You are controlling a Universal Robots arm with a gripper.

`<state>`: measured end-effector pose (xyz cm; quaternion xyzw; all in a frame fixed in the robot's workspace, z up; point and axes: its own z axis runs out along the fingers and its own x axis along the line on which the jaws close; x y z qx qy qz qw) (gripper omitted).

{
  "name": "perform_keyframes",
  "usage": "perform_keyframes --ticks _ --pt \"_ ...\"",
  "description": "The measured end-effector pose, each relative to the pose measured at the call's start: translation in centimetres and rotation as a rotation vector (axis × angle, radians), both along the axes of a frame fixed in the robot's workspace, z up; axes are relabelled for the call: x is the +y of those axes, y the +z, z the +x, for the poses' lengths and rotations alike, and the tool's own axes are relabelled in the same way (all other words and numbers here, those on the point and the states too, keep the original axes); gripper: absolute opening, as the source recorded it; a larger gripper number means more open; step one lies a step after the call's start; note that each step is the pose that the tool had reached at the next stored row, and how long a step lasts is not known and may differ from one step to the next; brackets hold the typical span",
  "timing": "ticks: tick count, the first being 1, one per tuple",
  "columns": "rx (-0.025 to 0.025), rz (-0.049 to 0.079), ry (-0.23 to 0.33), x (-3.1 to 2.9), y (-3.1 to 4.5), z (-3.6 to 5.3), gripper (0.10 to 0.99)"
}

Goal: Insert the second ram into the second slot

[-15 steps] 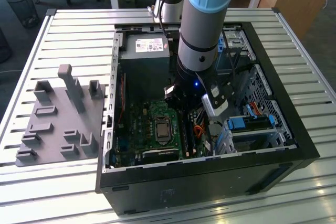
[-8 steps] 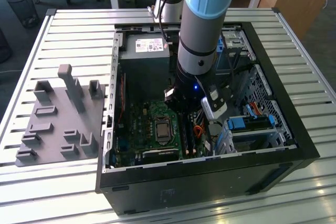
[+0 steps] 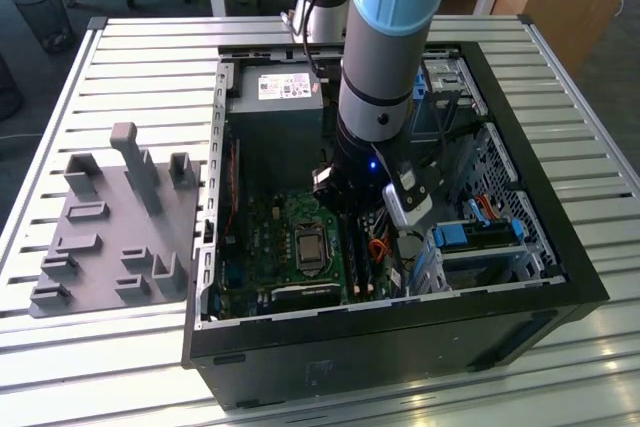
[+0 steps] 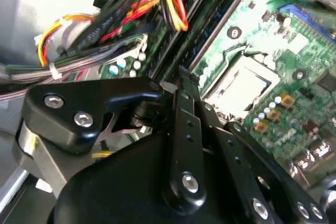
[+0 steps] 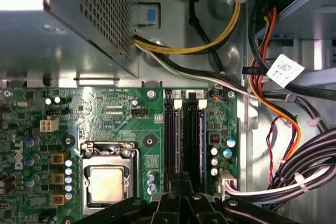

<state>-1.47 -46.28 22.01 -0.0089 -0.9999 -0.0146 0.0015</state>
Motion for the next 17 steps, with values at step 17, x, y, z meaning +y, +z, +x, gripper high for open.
perform_keyframes --ticks 17 --pt "0.0013 -0.004 0.000 -0.06 3.34 -0.03 0.106"
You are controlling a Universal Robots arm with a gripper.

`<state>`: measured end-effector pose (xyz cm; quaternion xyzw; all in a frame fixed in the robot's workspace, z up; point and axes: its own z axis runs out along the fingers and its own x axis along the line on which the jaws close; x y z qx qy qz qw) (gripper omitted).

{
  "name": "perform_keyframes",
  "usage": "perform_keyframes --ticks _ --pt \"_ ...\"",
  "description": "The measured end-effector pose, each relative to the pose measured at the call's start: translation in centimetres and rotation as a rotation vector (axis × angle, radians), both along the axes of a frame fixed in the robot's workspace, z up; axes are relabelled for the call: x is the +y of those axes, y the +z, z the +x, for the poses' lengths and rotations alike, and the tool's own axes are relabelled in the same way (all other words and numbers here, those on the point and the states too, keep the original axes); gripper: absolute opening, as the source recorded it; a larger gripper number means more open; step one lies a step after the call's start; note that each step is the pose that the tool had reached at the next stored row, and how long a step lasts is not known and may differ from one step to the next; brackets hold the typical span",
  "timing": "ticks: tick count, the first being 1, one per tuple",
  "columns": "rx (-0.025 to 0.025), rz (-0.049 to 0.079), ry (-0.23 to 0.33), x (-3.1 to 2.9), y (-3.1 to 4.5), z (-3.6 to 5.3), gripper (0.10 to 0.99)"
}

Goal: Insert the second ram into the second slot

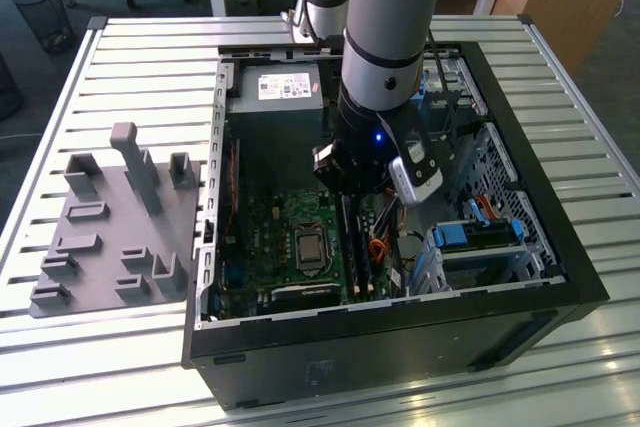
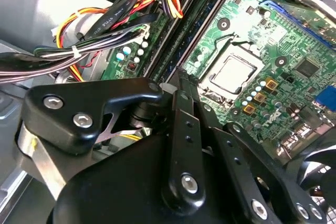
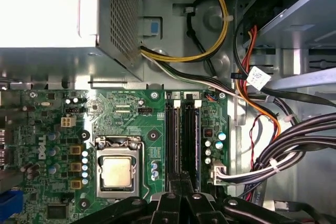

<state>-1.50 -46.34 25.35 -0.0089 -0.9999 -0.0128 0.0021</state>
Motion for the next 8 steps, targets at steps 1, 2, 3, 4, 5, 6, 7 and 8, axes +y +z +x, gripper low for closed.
perform_keyframes --ticks 1,2,3,4,5,6,7,8 --pt "0.0000 0.000 0.000 0.00 0.06 0.00 0.106" --pt "0.0000 0.000 0.000 0.00 0.12 0.00 0.106" --pt "-0.0001 0.000 0.000 0.00 0.14 0.00 0.106" --pt "-0.0002 0.001 0.000 0.00 0.14 0.00 0.106" --pt "-0.0001 0.000 0.000 0.00 0.16 0.00 0.106" --pt "0.0000 0.000 0.000 0.00 0.19 0.00 0.106" --pt "0.0000 0.000 0.000 0.00 0.20 0.00 0.106" --pt "0.0000 0.000 0.000 0.00 0.21 0.00 0.106"
